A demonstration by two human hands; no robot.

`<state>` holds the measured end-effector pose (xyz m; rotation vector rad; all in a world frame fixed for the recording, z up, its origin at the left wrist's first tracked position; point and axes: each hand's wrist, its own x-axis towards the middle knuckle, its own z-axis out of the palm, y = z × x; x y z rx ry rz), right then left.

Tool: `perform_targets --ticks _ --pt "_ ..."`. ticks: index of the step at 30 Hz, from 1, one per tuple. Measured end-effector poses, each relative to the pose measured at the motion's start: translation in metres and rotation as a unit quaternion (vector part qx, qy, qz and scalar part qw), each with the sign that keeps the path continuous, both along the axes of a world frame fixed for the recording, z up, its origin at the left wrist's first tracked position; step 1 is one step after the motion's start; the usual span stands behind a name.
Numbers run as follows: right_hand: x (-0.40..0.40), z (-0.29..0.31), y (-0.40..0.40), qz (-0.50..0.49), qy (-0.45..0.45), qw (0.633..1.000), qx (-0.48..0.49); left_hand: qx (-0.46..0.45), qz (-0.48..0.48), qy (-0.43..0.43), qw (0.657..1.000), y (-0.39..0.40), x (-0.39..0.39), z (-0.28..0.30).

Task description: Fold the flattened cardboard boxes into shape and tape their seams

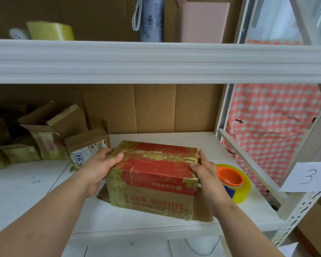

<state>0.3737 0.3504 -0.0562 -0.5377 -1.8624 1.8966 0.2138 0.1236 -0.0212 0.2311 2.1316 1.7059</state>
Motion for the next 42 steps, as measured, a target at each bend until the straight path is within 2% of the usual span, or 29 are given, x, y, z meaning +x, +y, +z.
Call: perform_targets --ticks 4,9,13,18,20,22,24,26,29,34,36,38,40,42 --pt "-0.004 -0.005 0.002 -0.004 0.000 1.000 0.020 -0.016 -0.024 0.031 0.999 -0.004 -0.006 -0.002" --pt "-0.006 -0.010 0.001 0.047 0.002 0.997 -0.062 0.017 -0.025 0.036 0.999 0.000 -0.010 -0.004" --pt "-0.002 -0.008 0.001 0.046 0.015 0.997 -0.056 -0.010 -0.002 0.052 0.999 0.008 -0.017 -0.001" --pt "0.006 -0.013 -0.011 0.034 0.019 0.999 0.030 -0.091 0.139 0.123 0.978 0.017 -0.031 -0.011" --pt "0.011 -0.015 -0.014 0.023 0.025 0.999 0.038 -0.034 0.188 0.109 0.975 0.022 -0.030 -0.012" --pt "0.014 -0.015 -0.015 0.010 0.026 0.999 0.042 0.062 0.157 0.064 0.984 0.030 -0.026 -0.011" --pt "0.015 -0.018 -0.017 -0.021 0.026 0.997 0.072 0.105 0.077 0.037 0.991 0.039 -0.019 -0.012" --pt "0.015 -0.018 -0.022 -0.057 0.028 0.993 0.103 0.062 0.019 0.056 0.996 0.046 -0.013 -0.014" --pt "0.017 -0.018 -0.028 -0.084 0.028 0.987 0.133 0.007 -0.006 0.070 0.998 0.048 -0.011 -0.013" --pt "0.014 -0.014 -0.039 -0.066 0.015 0.982 0.176 0.019 -0.096 0.074 0.992 0.043 -0.006 0.001" --pt "0.010 -0.013 -0.043 -0.051 0.006 0.981 0.187 -0.103 -0.130 0.160 0.973 0.041 0.004 0.009" --pt "0.008 -0.011 -0.042 -0.048 0.005 0.979 0.198 -0.218 -0.176 0.277 0.919 0.035 0.014 0.015" --pt "0.007 -0.012 -0.037 -0.051 0.010 0.975 0.217 -0.269 -0.253 0.313 0.875 0.032 0.023 0.015" --pt "0.006 -0.012 -0.034 -0.054 0.014 0.970 0.237 -0.321 -0.289 0.338 0.836 0.030 0.028 0.008"
